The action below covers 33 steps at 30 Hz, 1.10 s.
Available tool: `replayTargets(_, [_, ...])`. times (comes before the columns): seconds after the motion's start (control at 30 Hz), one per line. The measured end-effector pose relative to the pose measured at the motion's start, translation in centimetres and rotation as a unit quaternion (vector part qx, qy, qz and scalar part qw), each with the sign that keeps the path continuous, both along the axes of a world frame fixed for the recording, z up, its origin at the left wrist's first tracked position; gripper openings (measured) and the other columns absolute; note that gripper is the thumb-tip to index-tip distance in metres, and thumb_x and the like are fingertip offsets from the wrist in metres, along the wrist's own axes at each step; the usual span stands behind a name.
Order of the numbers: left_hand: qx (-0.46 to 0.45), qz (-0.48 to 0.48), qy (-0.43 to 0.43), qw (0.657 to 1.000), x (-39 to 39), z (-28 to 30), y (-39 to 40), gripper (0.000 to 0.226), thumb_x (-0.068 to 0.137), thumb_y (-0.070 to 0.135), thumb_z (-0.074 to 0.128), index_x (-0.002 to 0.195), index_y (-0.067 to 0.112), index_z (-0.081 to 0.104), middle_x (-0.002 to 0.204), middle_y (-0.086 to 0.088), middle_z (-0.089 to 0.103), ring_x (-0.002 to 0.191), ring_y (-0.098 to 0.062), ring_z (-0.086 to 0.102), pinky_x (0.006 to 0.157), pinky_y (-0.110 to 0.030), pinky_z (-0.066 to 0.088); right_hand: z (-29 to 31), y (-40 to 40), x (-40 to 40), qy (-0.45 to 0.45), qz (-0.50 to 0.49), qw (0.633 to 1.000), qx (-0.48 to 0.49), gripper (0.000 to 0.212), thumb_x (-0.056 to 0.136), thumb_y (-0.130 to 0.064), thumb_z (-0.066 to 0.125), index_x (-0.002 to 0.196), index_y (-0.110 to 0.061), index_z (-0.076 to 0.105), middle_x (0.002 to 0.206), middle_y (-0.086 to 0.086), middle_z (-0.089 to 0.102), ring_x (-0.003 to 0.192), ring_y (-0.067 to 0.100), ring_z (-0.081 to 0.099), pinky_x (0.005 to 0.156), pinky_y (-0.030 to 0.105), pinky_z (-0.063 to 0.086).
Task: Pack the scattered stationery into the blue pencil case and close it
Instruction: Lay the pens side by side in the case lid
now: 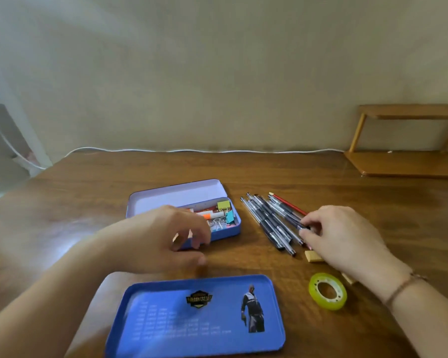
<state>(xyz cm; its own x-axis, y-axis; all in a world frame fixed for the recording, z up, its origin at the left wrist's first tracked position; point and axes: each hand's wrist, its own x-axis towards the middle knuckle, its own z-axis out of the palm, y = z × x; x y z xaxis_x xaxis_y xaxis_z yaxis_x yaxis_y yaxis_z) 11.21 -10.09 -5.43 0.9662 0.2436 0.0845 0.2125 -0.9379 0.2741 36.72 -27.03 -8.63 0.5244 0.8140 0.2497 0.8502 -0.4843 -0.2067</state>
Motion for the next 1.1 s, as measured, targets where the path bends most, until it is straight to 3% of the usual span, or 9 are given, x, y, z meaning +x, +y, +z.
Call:
replayTargets(0.1, [-0.021, -0.007, -0.018, 1.0, -1.2, -1.1, 0.3, 0.007, 0.084, 0.035, 0.066, 0.081, 0.036, 0.06, 0.077, 0.018, 0.061, 0.067, -0.007, 0.056, 0.059, -0.012, 0.042, 0.3, -0.8, 0.5, 0.006, -0.022, 0.998, 0.064, 0.02, 0.09, -0.034, 0.061, 0.108, -0.03, 0.07, 0.09, -0.014, 0.062, 0.079, 0.003, 0.05, 0.054, 0.014, 0.033])
replayTargets(0.2, [0.0, 0.061, -0.175, 0.983, -2.0, -1.2, 1.8, 0.005, 0.08, 0.029, 0.059, 0.077, 0.032, 0.062, 0.073, 0.012, 0.062, 0.059, -0.008, 0.054, 0.054, -0.016, 0.043, 0.8, -1.8, -0.8, 0.075, 0.074, 0.98, 0.171, 0.013, 0.086, -0.032, 0.066, 0.098, -0.032, 0.072, 0.085, -0.02, 0.062, 0.078, 0.001, 0.056, 0.06, 0.009, 0.037])
replayTargets(0.33, [-0.011, 0.139, -0.338, 0.931, -1.8, -0.8, 2.4, 0.007, 0.077, 0.027, 0.056, 0.074, 0.025, 0.062, 0.073, 0.002, 0.061, 0.056, -0.012, 0.053, 0.051, -0.028, 0.045, -0.4, -1.3, -5.8, 0.079, 0.279, 0.955, 0.069, 0.015, 0.08, -0.044, 0.061, 0.088, -0.035, 0.069, 0.085, -0.023, 0.063, 0.086, 0.003, 0.056, 0.073, 0.023, 0.049])
replayTargets(0.4, [-0.037, 0.099, -0.299, 0.948, -1.8, -1.2, 2.1, 0.007, 0.079, 0.029, 0.06, 0.077, 0.024, 0.065, 0.07, 0.002, 0.061, 0.055, -0.014, 0.054, 0.05, -0.026, 0.045, -1.5, -0.6, -7.2, 0.073, 0.32, 0.944, 0.017, 0.018, 0.081, -0.049, 0.057, 0.089, -0.037, 0.067, 0.085, -0.022, 0.062, 0.085, 0.003, 0.052, 0.071, 0.028, 0.05])
replayTargets(0.47, [-0.045, 0.029, -0.178, 0.983, -1.6, -1.8, 1.3, 0.011, 0.081, 0.039, 0.065, 0.085, 0.029, 0.066, 0.073, 0.01, 0.062, 0.061, -0.009, 0.056, 0.054, -0.021, 0.047, -2.2, -0.2, -7.9, 0.056, 0.32, 0.946, 0.009, 0.021, 0.081, -0.054, 0.053, 0.089, -0.038, 0.064, 0.085, -0.023, 0.058, 0.084, 0.002, 0.048, 0.069, 0.025, 0.049])
replayTargets(0.57, [0.029, -0.046, -0.032, 0.998, -1.1, -2.4, 0.6, 0.03, 0.077, 0.062, 0.065, 0.093, 0.036, 0.065, 0.081, 0.02, 0.06, 0.078, -0.001, 0.057, 0.067, -0.027, 0.051, -2.3, 0.1, -8.2, 0.018, 0.295, 0.954, 0.036, 0.018, 0.078, -0.055, 0.052, 0.086, -0.039, 0.053, 0.08, -0.024, 0.047, 0.078, 0.001, 0.042, 0.064, 0.016, 0.038])
replayTargets(0.73, [0.117, -0.046, -0.055, 0.99, -1.7, -1.5, 0.4, 0.036, 0.071, 0.072, 0.062, 0.087, 0.04, 0.066, 0.074, 0.02, 0.057, 0.072, 0.0, 0.053, 0.057, -0.025, 0.047, -2.4, 0.4, -8.5, -0.012, 0.255, 0.966, 0.052, 0.02, 0.08, -0.057, 0.052, 0.08, -0.037, 0.055, 0.074, -0.02, 0.048, 0.072, 0.003, 0.041, 0.061, 0.014, 0.029])
replayTargets(0.93, [0.152, -0.041, 0.003, 0.987, -1.6, -1.9, -0.4, 0.033, 0.071, 0.068, 0.054, 0.089, 0.042, 0.062, 0.071, 0.018, 0.063, 0.067, -0.004, 0.055, 0.058, -0.027, 0.045, -1.1, 0.2, -6.4, -0.001, 0.135, 0.985, 0.107, 0.028, 0.08, -0.062, 0.054, 0.084, -0.035, 0.063, 0.078, -0.018, 0.056, 0.081, 0.006, 0.052, 0.063, 0.024, 0.044])
replayTargets(1.1, [0.104, -0.045, 0.018, 0.993, -0.9, -2.4, -0.9, 0.025, 0.084, 0.055, 0.057, 0.101, 0.039, 0.061, 0.091, 0.016, 0.066, 0.08, -0.004, 0.055, 0.068, -0.028, 0.046, -0.1, 2.0, -4.2, -0.071, 0.024, 0.996, -0.039, 0.031, 0.081, -0.064, 0.054, 0.078, -0.033, 0.053, 0.083, -0.014, 0.053, 0.089, 0.01, 0.051, 0.062, 0.028, 0.038])
